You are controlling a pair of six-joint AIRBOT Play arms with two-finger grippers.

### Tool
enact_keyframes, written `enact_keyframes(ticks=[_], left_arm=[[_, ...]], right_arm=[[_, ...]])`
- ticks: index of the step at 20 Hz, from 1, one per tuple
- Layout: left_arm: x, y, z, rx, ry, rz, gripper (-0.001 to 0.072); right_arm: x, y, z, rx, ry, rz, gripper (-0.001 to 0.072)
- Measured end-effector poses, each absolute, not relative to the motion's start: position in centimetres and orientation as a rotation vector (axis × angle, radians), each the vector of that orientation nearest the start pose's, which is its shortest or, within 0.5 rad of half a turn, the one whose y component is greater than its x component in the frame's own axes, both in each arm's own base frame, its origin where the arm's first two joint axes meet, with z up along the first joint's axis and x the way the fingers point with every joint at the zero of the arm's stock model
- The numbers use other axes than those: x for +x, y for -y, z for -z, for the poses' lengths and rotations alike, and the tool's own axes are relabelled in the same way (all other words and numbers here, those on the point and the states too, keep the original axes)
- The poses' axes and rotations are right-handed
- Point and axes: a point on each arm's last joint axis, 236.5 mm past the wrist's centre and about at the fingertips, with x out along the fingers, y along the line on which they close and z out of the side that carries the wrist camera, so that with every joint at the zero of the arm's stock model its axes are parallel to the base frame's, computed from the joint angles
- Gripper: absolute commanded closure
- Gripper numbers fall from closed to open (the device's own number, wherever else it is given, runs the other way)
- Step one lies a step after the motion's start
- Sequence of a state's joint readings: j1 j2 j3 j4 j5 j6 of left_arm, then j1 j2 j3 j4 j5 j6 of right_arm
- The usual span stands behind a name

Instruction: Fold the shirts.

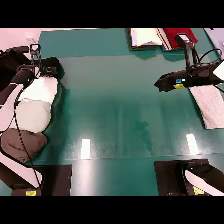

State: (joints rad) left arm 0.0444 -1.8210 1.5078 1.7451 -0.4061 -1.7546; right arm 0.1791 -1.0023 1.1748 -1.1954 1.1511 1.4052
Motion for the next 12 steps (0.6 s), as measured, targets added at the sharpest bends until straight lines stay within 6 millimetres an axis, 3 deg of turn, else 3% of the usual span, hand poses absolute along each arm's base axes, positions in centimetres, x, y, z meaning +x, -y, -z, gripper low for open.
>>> enact_keyframes(ticks=[3, 5, 6, 7, 9, 12], left_arm=[[62.2, -4.3, 1.3, -0.015, -0.675, -0.114, 0.0684], [62.9, -4.5, -1.8, -0.016, -0.634, -0.119, 0.0684], [63.3, -4.6, -4.4, -0.015, -0.597, -0.122, 0.0684], [63.5, -4.5, -7.5, -0.009, -0.546, -0.12, 0.0684], [63.2, -3.7, -15.7, 0.018, -0.413, -0.102, 0.0684], [59.1, -0.8, -28.9, 0.091, -0.212, -0.054, 0.0684]], right_arm=[[34.6, -14.3, -13.4, 0.072, -0.96, -0.484, 0.0694], [34.6, -14.3, -13.5, 0.072, -0.958, -0.484, 0.0694], [34.7, -14.3, -13.7, 0.071, -0.95, -0.484, 0.0694], [34.9, -14.4, -14.2, 0.071, -0.937, -0.485, 0.0694], [35.6, -14.5, -16.2, 0.068, -0.882, -0.486, 0.0694], [37.1, -14.5, -21.3, 0.062, -0.741, -0.482, 0.0694]])
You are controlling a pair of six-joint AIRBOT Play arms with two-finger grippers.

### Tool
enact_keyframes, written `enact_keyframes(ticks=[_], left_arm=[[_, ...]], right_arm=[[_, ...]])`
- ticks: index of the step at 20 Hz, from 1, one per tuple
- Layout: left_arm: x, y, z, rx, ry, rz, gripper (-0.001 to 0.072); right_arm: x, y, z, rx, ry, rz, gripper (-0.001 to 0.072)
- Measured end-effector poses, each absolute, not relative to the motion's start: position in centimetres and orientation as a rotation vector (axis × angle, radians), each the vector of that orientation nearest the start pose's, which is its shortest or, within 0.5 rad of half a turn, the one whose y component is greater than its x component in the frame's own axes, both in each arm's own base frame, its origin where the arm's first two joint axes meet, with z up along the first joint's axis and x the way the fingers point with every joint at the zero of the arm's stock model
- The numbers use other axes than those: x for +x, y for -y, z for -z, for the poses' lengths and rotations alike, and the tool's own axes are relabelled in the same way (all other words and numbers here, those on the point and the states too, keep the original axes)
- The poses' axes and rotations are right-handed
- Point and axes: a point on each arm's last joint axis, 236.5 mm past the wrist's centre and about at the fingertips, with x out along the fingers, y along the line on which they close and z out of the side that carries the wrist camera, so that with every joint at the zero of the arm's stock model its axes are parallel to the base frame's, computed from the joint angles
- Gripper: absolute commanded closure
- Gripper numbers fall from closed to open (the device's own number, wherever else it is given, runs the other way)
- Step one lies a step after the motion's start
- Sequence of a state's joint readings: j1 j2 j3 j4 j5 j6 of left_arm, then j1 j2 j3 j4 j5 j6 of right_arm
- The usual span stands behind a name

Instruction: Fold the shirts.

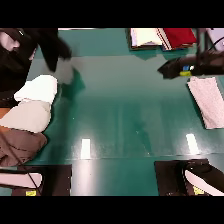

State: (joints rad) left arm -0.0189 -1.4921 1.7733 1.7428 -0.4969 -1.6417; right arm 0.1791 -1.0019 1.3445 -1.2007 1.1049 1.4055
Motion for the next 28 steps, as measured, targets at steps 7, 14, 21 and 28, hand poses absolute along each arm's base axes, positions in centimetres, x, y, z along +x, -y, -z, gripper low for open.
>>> enact_keyframes(ticks=[7, 14, 21, 28], left_arm=[[45.1, 9.6, -40.3, 0.209, -0.153, 0.165, 0.0684], [36.6, 25.2, -28.4, 0.234, -0.506, 0.613, 0.044], [34.4, 31.7, -20.6, 0.185, -0.67, 0.766, 0.0147], [39.4, 20.2, -8.8, -0.042, -0.979, 0.456, 0.0148]], right_arm=[[38.1, -13.2, -33.2, 0.057, -0.442, -0.454, 0.0694], [37.3, -12.1, -38.3, 0.051, -0.325, -0.435, 0.0694], [36.8, -12.1, -38.2, 0.044, -0.344, -0.44, 0.0693], [36.6, -12.2, -37.7, 0.04, -0.367, -0.445, 0.0694]])
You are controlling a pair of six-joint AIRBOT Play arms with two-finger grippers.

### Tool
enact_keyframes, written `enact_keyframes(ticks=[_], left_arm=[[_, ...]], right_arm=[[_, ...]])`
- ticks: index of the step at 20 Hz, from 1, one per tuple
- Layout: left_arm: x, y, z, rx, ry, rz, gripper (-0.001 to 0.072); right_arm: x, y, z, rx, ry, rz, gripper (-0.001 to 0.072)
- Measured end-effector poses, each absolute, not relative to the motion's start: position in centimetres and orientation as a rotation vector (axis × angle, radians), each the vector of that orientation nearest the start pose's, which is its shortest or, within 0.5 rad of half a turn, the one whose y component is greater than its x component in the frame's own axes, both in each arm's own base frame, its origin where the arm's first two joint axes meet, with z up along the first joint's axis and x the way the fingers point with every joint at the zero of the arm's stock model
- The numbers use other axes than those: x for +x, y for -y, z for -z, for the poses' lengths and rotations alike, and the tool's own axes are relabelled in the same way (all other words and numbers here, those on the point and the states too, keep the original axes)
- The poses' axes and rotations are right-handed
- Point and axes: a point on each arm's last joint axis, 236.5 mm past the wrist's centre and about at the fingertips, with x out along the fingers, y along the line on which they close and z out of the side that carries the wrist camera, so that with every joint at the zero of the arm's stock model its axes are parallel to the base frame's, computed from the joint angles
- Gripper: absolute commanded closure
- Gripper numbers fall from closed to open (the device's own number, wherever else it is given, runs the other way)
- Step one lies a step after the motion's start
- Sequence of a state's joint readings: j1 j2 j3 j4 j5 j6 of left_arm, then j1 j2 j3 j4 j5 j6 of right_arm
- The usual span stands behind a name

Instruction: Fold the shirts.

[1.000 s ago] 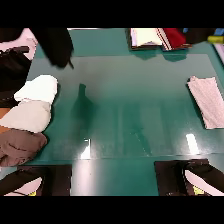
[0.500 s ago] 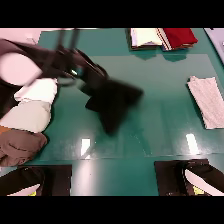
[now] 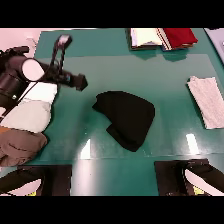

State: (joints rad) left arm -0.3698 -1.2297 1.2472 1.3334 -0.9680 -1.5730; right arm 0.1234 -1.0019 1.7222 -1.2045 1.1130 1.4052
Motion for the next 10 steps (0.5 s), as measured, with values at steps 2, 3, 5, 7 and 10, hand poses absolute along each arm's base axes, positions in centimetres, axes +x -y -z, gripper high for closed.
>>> enact_keyframes(ticks=[2, 3, 5, 7, 10], left_arm=[[38.6, 19.1, -3.9, -0.111, -1.08, 0.425, 0.0149], [38.1, 19.2, -1.9, -0.144, -1.123, 0.428, 0.0153], [37.4, 20.0, 1.5, -0.214, -1.192, 0.444, 0.0167], [37.2, 21.0, 3.9, -0.277, -1.235, 0.459, 0.0167], [36.8, 22.6, 6.2, -0.325, -1.269, 0.475, 0.0167]], right_arm=[[36.6, -12.2, -37.7, 0.039, -0.369, -0.445, 0.0694], [36.6, -12.2, -37.6, 0.039, -0.37, -0.446, 0.0693], [36.6, -12.2, -37.6, 0.039, -0.372, -0.446, 0.0694], [36.5, -12.2, -37.4, 0.037, -0.382, -0.448, 0.0694], [36.3, -12.4, -37.1, 0.037, -0.395, -0.454, 0.0694]])
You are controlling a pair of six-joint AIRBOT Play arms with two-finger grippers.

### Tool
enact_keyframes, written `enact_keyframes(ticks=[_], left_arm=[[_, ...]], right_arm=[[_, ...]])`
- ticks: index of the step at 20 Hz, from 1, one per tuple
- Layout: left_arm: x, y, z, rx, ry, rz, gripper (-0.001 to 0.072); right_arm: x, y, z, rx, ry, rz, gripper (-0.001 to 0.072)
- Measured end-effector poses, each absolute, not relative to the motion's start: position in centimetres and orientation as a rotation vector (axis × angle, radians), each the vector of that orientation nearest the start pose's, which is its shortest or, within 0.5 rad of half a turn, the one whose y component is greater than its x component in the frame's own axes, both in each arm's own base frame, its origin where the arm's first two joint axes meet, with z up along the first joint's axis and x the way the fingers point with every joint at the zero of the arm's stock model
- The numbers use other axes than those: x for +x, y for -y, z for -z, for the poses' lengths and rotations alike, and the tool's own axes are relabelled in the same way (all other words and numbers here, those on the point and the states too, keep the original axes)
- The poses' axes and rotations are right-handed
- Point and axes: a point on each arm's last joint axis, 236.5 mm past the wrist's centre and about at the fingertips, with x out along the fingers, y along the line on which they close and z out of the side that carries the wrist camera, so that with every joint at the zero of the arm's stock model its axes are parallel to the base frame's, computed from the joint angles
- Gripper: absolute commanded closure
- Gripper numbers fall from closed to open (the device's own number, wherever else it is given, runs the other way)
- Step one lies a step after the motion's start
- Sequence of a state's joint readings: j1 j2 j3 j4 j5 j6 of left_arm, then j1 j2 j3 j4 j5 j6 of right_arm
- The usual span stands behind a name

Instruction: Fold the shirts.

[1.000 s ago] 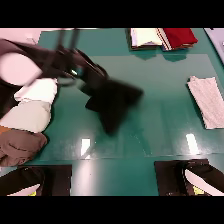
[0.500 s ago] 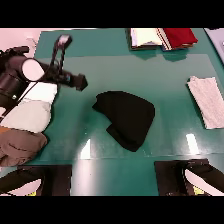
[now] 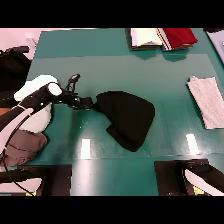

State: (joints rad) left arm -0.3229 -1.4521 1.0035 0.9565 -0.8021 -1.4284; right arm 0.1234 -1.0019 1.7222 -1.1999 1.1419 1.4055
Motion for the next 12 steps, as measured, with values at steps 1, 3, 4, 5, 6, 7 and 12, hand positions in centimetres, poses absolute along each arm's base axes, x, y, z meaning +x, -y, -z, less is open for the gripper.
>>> enact_keyframes(ticks=[1, 3, 4, 5, 6, 7, 12], left_arm=[[36.8, 23.4, 6.5, -0.336, -1.268, 0.483, 0.0169], [36.8, 24.5, 7.0, -0.336, -1.257, 0.495, 0.0464], [36.7, 24.7, 7.3, -0.331, -1.259, 0.498, 0.0615], [36.8, 24.9, 7.3, -0.327, -1.251, 0.501, 0.0683], [37.0, 25.1, 7.2, -0.321, -1.242, 0.504, 0.0683], [37.4, 25.3, 6.9, -0.319, -1.228, 0.509, 0.0684], [39.3, 25.5, 3.1, -0.201, -1.151, 0.558, 0.0683]], right_arm=[[36.2, -12.4, -37.0, 0.037, -0.399, -0.455, 0.0694], [36.2, -12.4, -37.0, 0.037, -0.402, -0.457, 0.0694], [36.2, -12.4, -36.9, 0.037, -0.403, -0.457, 0.0694], [36.1, -12.4, -36.9, 0.036, -0.407, -0.458, 0.0694], [36.1, -12.4, -36.8, 0.035, -0.411, -0.459, 0.0694], [35.9, -12.5, -36.5, 0.032, -0.425, -0.462, 0.0693], [34.8, -11.9, -31.0, 0.036, -0.602, -0.44, 0.0693]])
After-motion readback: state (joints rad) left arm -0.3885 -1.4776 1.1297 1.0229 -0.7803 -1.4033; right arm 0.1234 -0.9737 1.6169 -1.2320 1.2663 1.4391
